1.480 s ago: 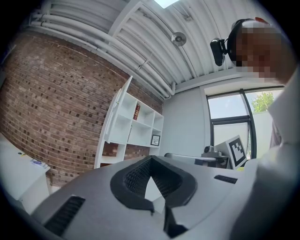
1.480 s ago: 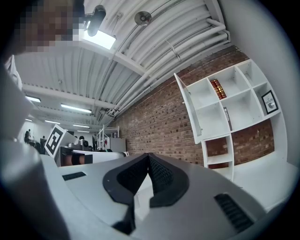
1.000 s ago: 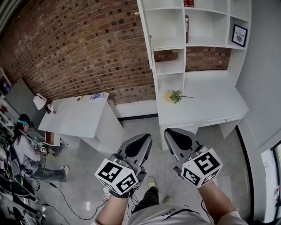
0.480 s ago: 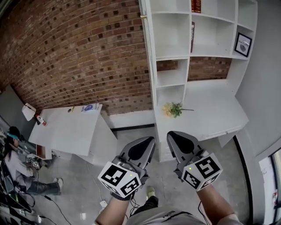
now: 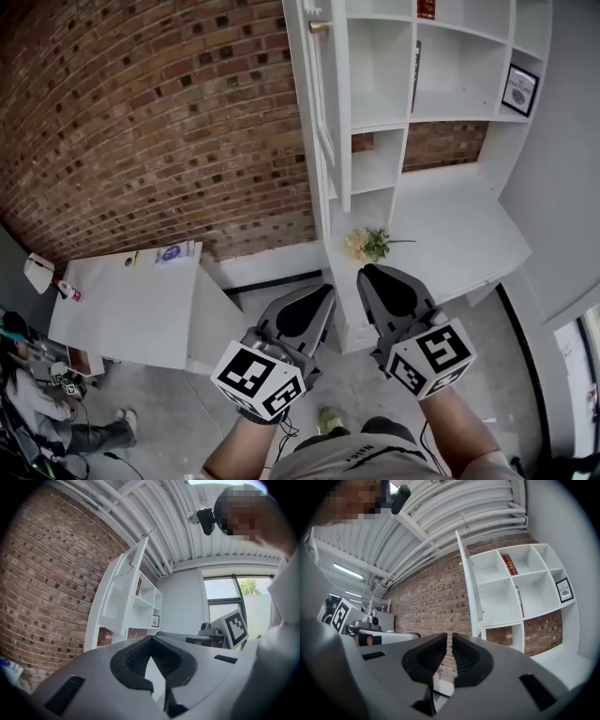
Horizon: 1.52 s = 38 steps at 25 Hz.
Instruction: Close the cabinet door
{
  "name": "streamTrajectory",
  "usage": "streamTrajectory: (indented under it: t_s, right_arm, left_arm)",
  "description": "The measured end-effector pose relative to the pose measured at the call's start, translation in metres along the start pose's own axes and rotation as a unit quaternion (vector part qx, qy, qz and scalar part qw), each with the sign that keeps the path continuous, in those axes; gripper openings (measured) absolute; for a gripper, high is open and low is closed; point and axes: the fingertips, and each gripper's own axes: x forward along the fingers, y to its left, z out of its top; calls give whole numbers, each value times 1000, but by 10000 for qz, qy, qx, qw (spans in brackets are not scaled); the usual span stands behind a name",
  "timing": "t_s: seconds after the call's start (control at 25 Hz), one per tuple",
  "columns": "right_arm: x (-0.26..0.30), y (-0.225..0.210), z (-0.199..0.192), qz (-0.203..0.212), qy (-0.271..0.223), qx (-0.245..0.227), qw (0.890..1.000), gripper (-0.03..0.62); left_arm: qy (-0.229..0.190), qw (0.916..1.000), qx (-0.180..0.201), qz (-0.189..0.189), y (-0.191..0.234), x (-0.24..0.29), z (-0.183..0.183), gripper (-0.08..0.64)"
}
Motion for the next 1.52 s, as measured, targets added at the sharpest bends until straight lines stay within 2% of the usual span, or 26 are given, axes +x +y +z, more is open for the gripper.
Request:
streamTrajectory:
  t_s: [0.12, 0.28, 0.48, 0.76, 1.16, 1.32, 1.52]
  right_arm:
    - [19, -12, 2, -189, -12, -84, 9998, 25]
    - [42, -29, 6, -340, 30, -274, 9990, 98]
    - [68, -53, 6, -546, 29, -404, 9977, 113]
    - [106, -73, 8, -607, 41, -541, 9967, 144]
    - [129, -85, 7, -651, 84, -775, 9948, 143]
    - [131, -85, 5, -666, 118, -843, 9941, 88]
    - [127, -90, 3, -652, 172, -810, 9944, 84]
  left_arm:
    - [-10, 10000, -22, -82, 16, 8, 0, 11]
    - [-21, 9999, -39, -113, 32, 21, 1, 11]
    - [-63, 10000, 6, -52, 46, 41, 4, 11]
    - [-129, 9997, 141, 175, 63, 60, 17, 11]
    - [-73, 9994, 97, 331, 74, 80, 13, 11]
    - [-44, 9994, 56, 353, 77, 79, 9, 11]
    - [-5, 9996, 41, 291, 74, 80, 4, 11]
